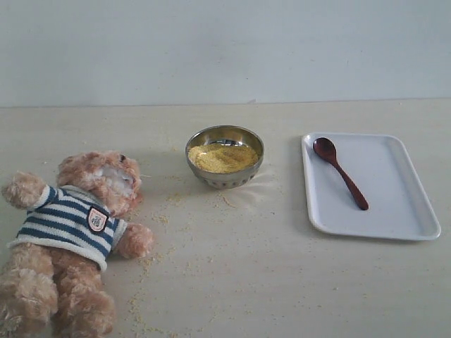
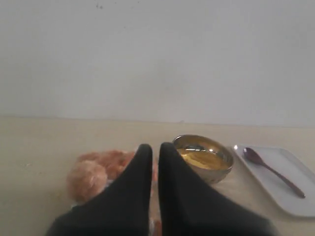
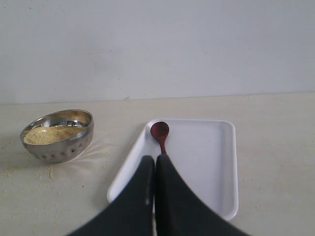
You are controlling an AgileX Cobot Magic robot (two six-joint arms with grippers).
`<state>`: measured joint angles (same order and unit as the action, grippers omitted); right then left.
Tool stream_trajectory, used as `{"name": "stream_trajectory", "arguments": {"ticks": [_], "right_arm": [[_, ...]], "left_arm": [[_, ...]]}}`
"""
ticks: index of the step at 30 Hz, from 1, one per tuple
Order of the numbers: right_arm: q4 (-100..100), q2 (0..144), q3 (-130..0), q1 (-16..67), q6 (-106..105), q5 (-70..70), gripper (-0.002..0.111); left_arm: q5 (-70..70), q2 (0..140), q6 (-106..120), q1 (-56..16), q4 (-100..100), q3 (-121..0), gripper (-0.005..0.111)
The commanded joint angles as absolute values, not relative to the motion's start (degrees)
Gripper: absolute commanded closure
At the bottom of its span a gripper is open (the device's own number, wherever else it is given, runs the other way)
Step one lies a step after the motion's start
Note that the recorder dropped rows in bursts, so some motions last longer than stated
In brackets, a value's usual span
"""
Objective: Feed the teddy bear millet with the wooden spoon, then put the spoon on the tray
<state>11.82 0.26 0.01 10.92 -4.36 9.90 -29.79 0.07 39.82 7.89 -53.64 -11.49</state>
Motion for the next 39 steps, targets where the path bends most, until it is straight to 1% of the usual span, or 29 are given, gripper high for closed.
{"name": "stream_trajectory", "arguments": {"ticks": [1,8,17,20,24,30,33,39], "right_arm": [[11.7,0.0,0.0,10.9,-4.5,9.3,0.108],[11.7,0.0,0.0,10.9,-4.5,9.3,0.108],[11.7,0.0,0.0,10.9,-4.5,9.3,0.108],[11.7,0.0,0.0,10.9,-4.5,9.3,0.108],[11.7,0.0,0.0,10.9,-4.5,9.3,0.108],[11.7,0.0,0.0,10.9,-4.5,9.3,0.108],[11.7,0.0,0.0,10.9,-4.5,9.3,0.108],[11.7,0.0,0.0,10.9,-4.5,9.3,0.108]], "left_arm": [[-27.1,0.0,30.3,7.4,-41.3,-11.1,0.102],[-17.6,0.0,22.5,7.4,-28.9,-9.5,0.102],[-16.4,0.0,21.8,7.3,-26.3,-5.7,0.102],[-15.7,0.0,21.8,6.1,-25.7,-4.6,0.102],[-11.3,0.0,20.6,3.1,-24.5,-2.2,0.102],[-3.5,0.0,6.2,-0.6,-11.6,0.0,0.102],[-0.5,0.0,-2.1,-1.0,-5.0,0.0,0.102],[-0.4,0.0,-2.5,-1.1,-4.9,0.0,0.102]]}}
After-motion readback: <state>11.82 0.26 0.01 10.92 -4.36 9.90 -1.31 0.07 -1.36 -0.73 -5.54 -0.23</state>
